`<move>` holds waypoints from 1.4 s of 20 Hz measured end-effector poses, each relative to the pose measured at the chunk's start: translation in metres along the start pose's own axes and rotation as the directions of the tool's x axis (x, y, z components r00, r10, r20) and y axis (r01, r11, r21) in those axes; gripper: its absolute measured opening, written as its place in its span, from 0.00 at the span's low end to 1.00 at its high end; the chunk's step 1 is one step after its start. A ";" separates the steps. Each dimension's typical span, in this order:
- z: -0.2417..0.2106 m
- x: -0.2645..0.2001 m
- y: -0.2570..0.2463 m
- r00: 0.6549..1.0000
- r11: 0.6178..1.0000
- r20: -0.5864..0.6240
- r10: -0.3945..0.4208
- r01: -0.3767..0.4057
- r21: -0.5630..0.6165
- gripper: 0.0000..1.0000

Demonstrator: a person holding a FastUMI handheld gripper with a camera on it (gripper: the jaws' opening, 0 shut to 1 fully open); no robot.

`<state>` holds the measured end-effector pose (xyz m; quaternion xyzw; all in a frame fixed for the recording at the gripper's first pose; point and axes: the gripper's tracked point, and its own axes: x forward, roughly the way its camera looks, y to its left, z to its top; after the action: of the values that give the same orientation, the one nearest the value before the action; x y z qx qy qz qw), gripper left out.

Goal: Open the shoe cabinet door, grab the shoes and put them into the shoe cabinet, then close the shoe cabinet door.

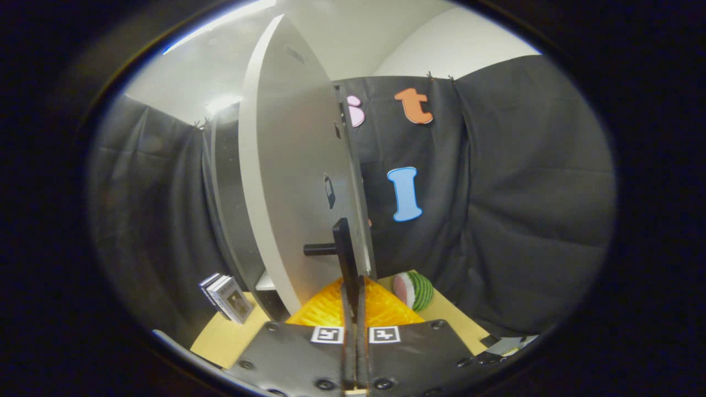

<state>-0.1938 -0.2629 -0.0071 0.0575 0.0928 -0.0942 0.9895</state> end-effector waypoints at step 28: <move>-0.009 -0.049 -0.097 0.998 0.999 -0.066 0.014 -0.017 -0.039 0.02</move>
<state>-0.2622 -0.3478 -0.0161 0.0417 0.1268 -0.0828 0.9876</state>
